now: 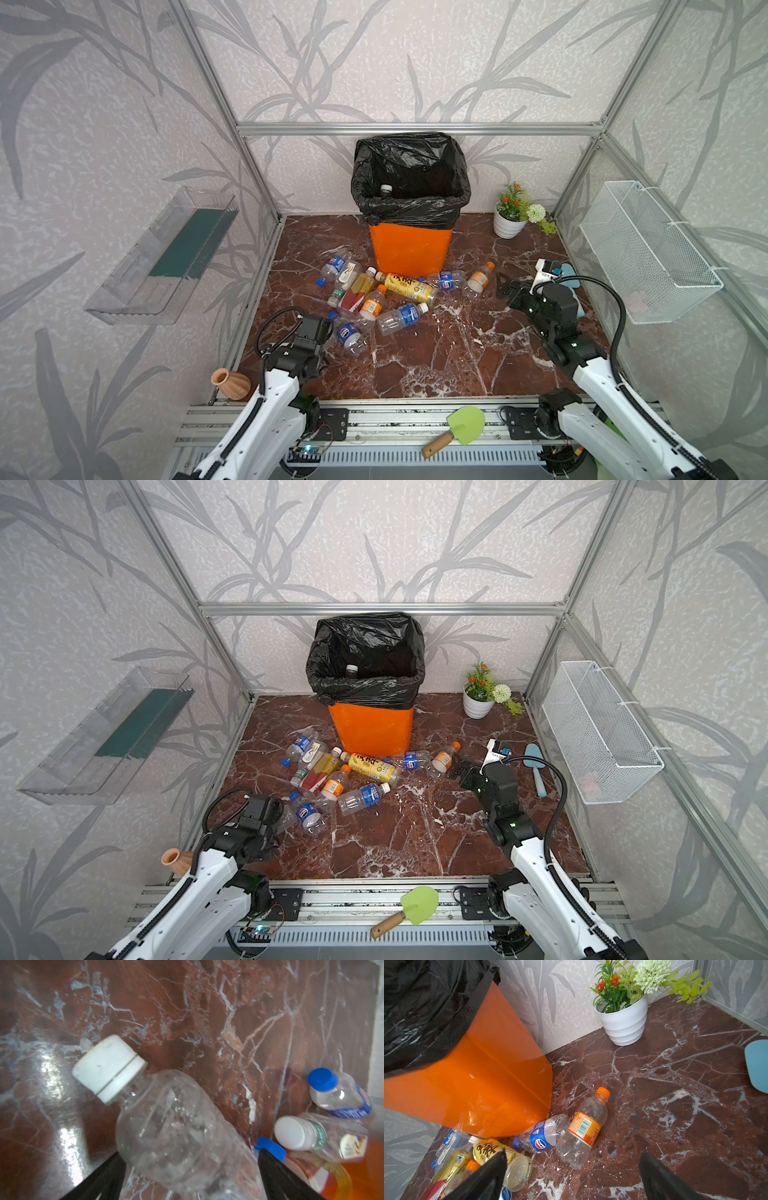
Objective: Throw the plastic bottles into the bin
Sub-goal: 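Grasp the clear white-capped bottle with the left gripper, then lift the clear bottle over the bin and release it with the left gripper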
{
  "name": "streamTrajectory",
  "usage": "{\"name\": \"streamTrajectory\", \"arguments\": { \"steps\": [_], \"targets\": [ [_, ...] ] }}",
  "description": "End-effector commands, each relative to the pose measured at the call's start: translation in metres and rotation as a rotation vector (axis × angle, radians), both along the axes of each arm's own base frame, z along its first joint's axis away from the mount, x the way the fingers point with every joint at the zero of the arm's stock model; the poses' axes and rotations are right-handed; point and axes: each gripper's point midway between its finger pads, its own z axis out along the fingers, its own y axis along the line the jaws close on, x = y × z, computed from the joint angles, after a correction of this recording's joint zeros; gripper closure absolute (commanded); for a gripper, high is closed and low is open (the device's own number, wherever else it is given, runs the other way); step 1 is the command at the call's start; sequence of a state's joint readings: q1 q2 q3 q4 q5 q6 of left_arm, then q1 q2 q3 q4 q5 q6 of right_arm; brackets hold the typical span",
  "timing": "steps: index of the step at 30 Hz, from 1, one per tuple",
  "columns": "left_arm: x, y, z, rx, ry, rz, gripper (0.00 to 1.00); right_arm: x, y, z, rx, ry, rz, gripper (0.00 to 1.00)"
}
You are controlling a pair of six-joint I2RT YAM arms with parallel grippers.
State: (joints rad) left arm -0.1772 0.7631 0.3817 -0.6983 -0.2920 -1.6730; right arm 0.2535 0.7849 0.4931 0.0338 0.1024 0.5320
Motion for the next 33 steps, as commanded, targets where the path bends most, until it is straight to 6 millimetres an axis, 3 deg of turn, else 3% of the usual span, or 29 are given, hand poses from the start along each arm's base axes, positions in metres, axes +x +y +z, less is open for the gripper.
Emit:
{"name": "streamTrajectory", "arguments": {
  "steps": [1, 6, 10, 13, 20, 23, 28, 33],
  "targets": [
    [0.009, -0.002, -0.005, -0.025, 0.018, -0.036, 0.02, 0.0, -0.001, 0.004, 0.015, -0.001, -0.004, 0.01],
    [0.018, 0.006, -0.009, 0.003, -0.001, -0.042, 0.06, -0.002, -0.003, 0.001, 0.027, 0.006, -0.015, 0.01],
    [0.017, 0.005, -0.021, -0.015, 0.019, -0.057, 0.18, -0.002, -0.004, 0.002, 0.028, 0.006, -0.025, 0.01],
    [0.017, 0.004, -0.03, -0.025, 0.023, -0.056, 0.21, -0.001, -0.004, 0.003, 0.036, 0.003, -0.026, 0.01],
    [0.02, 0.01, -0.032, -0.015, 0.01, -0.057, 0.3, -0.001, -0.004, 0.004, 0.042, 0.003, -0.026, 0.01],
    [0.021, 0.012, -0.029, -0.019, -0.006, -0.054, 0.39, -0.002, -0.004, 0.004, 0.043, 0.003, -0.027, 0.01],
    [0.019, 0.016, -0.018, -0.008, -0.038, -0.042, 0.46, -0.003, -0.006, 0.005, 0.044, -0.001, -0.035, 0.01],
    [0.021, 0.023, 0.014, 0.035, -0.135, -0.035, 0.52, -0.004, -0.006, 0.006, 0.046, -0.005, -0.038, 0.01]
  ]
}}
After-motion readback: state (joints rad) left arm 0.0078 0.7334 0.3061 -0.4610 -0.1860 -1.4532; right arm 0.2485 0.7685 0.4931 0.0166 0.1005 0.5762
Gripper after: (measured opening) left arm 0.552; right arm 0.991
